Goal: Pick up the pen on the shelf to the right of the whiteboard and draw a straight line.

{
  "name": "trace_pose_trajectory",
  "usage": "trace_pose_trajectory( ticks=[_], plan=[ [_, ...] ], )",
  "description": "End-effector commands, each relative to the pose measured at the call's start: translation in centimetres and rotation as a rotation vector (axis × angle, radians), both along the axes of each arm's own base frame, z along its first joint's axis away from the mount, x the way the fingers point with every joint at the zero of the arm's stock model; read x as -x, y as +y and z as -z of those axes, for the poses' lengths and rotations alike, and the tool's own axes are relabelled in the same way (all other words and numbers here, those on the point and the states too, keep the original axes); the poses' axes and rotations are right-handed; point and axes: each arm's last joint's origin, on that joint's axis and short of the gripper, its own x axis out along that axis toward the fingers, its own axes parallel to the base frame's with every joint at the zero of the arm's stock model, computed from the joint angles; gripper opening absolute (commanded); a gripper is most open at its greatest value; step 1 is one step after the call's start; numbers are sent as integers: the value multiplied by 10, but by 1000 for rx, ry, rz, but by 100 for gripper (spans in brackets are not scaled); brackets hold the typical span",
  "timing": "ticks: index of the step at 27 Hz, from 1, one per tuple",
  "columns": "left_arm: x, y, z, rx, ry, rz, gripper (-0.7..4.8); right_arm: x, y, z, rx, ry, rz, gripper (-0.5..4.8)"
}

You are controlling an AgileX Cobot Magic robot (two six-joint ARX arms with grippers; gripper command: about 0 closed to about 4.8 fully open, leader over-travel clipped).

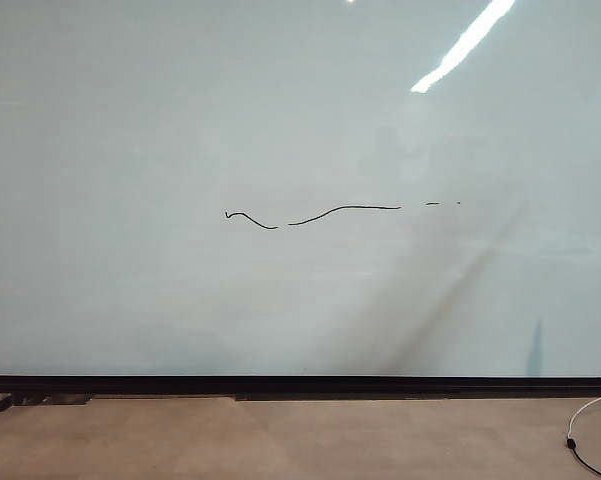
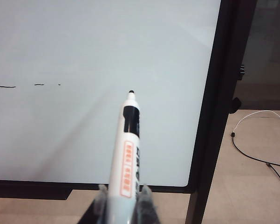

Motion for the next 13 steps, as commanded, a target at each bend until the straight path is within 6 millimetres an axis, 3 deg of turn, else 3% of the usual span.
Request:
trace_pose_trajectory(
  ticks=[1,13],
  plan=[
    [0,0,-2,-1,-9,3,-5,0,0,1,0,-12,15,-5],
    [0,0,-2,-1,-9,3,-5,0,0,3,1,18,13,-5]
  ],
)
